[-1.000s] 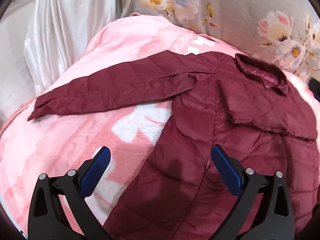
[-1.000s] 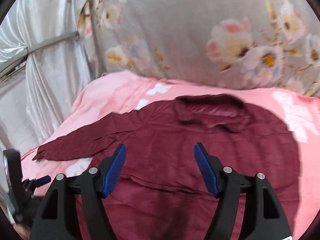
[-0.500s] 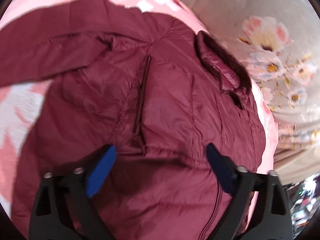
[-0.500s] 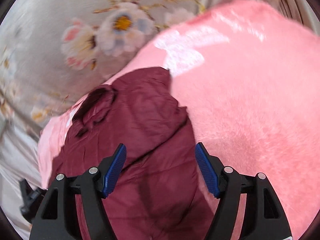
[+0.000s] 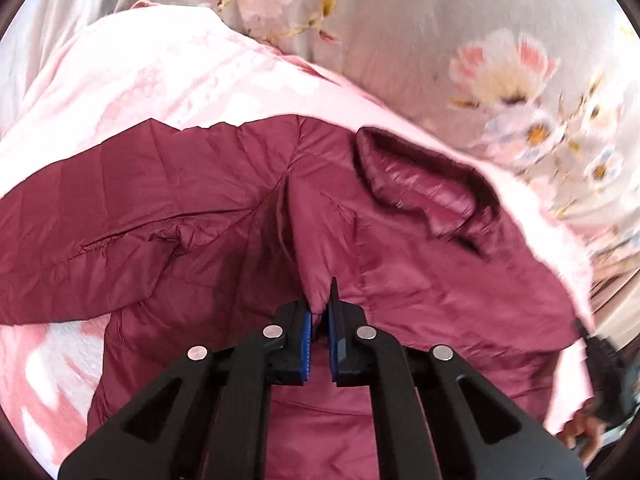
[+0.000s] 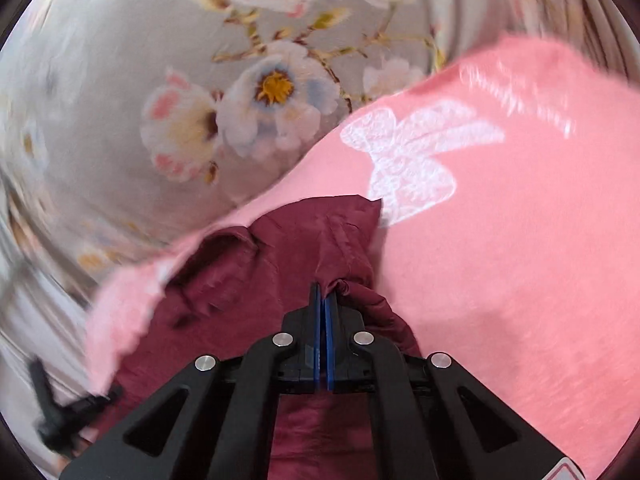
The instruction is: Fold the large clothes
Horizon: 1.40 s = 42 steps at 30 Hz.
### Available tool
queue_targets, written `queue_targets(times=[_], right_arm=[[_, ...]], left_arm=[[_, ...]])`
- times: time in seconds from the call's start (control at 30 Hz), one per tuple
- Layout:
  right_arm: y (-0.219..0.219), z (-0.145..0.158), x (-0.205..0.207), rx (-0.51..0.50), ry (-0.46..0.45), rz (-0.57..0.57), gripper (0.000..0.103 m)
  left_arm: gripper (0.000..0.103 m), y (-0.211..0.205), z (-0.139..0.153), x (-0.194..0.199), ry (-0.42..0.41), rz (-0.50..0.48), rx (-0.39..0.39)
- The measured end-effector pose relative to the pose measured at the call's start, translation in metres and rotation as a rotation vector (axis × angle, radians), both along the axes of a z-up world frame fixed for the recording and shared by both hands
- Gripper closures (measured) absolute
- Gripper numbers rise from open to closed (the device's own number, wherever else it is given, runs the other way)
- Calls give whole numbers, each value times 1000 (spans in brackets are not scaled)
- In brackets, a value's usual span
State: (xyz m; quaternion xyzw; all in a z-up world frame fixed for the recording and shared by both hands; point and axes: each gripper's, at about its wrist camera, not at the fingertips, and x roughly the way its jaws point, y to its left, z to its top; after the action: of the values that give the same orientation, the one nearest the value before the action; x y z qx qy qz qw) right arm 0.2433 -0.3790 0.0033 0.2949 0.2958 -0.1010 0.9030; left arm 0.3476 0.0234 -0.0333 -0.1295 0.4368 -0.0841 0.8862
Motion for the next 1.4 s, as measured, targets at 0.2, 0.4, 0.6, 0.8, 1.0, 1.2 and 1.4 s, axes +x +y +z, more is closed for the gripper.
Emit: queue_targets(times=[0.2, 0.4, 0.6, 0.8, 1.0, 1.2, 1.4], right_arm=[[15, -49, 21, -109, 240, 34, 101], [19, -54, 22, -152, 290, 47, 100], [56, -4, -9, -220, 178, -10, 89], [153, -13, 35, -214, 192, 284, 89], [169, -56, 56, -206, 258, 305, 90], [186, -57, 53, -324, 260, 292, 90], [188, -57, 54, -349, 267, 290, 90]], left_arm=[[98, -7, -48, 3, 33, 1, 85], [97, -20, -51, -4, -47, -9, 196], [97, -26, -51, -7, -71, -6, 225], [95, -23, -51, -9, -75, -2, 205], [94, -18, -51, -9, -77, -3, 161], [93, -18, -52, -9, -80, -6, 162], [91, -11, -51, -12, -77, 0, 121]])
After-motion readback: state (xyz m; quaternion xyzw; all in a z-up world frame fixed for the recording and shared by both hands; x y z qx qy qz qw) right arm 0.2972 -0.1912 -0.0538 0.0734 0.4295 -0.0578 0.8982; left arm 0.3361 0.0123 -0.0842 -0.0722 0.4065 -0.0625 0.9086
